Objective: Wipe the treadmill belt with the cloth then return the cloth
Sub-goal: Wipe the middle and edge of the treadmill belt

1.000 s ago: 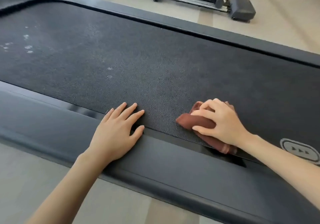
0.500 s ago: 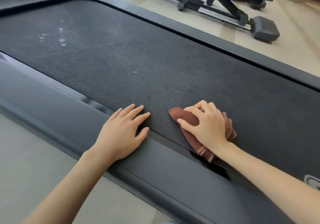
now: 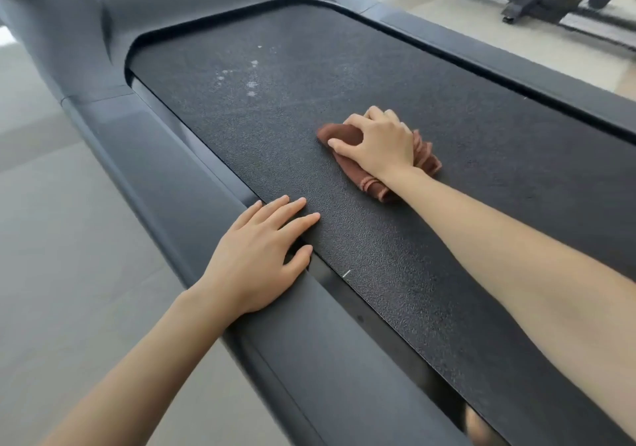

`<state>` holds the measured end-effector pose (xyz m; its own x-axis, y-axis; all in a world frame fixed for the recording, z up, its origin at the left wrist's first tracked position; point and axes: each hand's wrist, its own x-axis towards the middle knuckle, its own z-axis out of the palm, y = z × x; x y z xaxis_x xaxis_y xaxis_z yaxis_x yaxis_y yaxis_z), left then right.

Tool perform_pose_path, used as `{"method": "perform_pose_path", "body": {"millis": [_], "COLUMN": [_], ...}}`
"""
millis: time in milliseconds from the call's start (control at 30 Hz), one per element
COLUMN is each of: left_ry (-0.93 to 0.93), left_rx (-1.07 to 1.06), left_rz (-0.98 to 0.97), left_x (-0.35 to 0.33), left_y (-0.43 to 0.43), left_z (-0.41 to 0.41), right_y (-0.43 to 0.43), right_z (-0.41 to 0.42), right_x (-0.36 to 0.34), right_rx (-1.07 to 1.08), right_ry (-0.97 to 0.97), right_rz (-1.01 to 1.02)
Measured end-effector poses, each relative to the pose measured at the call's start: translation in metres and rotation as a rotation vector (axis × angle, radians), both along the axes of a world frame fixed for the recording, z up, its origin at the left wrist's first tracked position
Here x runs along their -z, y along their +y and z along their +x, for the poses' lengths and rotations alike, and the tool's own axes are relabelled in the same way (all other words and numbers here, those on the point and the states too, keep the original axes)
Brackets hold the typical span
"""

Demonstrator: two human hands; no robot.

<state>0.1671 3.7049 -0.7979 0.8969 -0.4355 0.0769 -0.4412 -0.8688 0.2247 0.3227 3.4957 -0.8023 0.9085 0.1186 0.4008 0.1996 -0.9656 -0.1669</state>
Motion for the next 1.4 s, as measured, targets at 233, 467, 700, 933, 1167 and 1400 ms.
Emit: {"method": "perform_pose_path", "body": {"millis": [233,467,700,933,1167,1400], "left_ry": [0.007,0.054,0.048,0.067,0.081,0.064], "left_rx": [-0.121,-0.136,-0.043,-0.084,0.091,0.124], "left_rz": [-0.013,0.036,0.039,-0.049,-0.026,-0.052], "left_x": [-0.005,-0.013,-0.012,-0.009,-0.005,-0.001], "left_y": [0.000,0.006,0.037,0.063,0.085,0.085], "left_z": [-0.001,-0.001,0.042,0.124,0.144,0.146], "right_y": [0.004,-0.059,-0.033,0.059,0.070,-0.012], "right_z": [0.003,-0.182,-0.158,-0.022,-0.054,-0.218], "right_x": [-0.008,-0.010,-0.010,-0.013,-0.013,-0.018], "right_rx": [-0.126,-0.448,-0.411,-0.116,-0.097,0.003], "right_ry": [0.044,0.013,-0.007,0.071,0.021,0.127], "right_rz": [-0.010,0.052,0.018,-0.063,0.026,0.022]}}
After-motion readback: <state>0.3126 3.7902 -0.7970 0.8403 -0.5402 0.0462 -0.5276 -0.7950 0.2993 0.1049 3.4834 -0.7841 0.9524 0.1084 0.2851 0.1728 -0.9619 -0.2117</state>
